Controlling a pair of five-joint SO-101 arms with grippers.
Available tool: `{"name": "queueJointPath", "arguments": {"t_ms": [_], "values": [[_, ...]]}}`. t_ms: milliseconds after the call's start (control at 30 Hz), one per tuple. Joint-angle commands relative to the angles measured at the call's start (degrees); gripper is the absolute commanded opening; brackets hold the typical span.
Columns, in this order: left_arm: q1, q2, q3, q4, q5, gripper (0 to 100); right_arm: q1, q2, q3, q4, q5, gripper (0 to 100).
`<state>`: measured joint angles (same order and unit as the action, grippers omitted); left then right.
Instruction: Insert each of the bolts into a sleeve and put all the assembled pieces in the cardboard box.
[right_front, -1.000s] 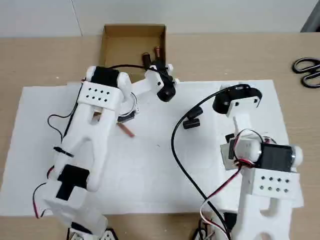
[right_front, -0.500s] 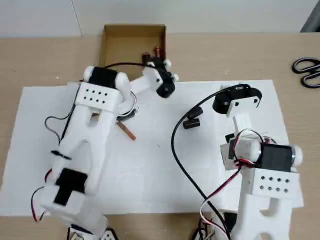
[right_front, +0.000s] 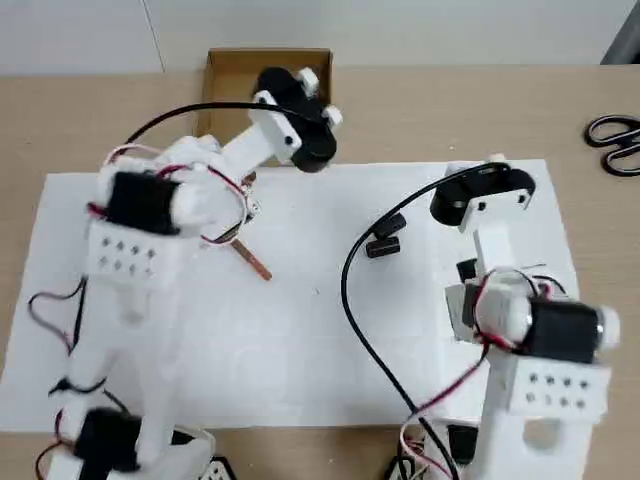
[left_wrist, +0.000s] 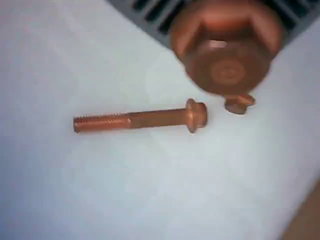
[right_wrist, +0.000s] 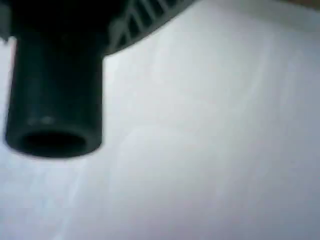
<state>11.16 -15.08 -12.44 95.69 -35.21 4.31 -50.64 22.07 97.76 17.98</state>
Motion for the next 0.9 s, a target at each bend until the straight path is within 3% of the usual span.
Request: {"name": "queueJointPath", "arguments": {"t_ms": [0, 267, 467, 700, 867], "values": [[0.1, -6.1, -0.6, -1.7, 4.1, 0, 0.3, -6.0, -2.9, -0.6, -0.4, 1.3], [-0.1, -12.1, -0.2, -10.5, 27.7, 0, 0.4, -16.4, -0.4, -1.6, -1.0, 0.2], [-0.2, -13.8, -0.5, -11.1, 43.3, 0, 0.2, -26.1, 5.2, -5.8, -1.1, 0.2], [4.0, -24.9, 3.3, -11.0, 53.0, 0, 0.2, -41.8, 12.7, -8.9, -1.1, 0.2], [6.1, -35.7, 13.7, -11.8, 56.5, 0, 0.2, -53.1, 19.1, -8.9, -1.1, 0.2]]}}
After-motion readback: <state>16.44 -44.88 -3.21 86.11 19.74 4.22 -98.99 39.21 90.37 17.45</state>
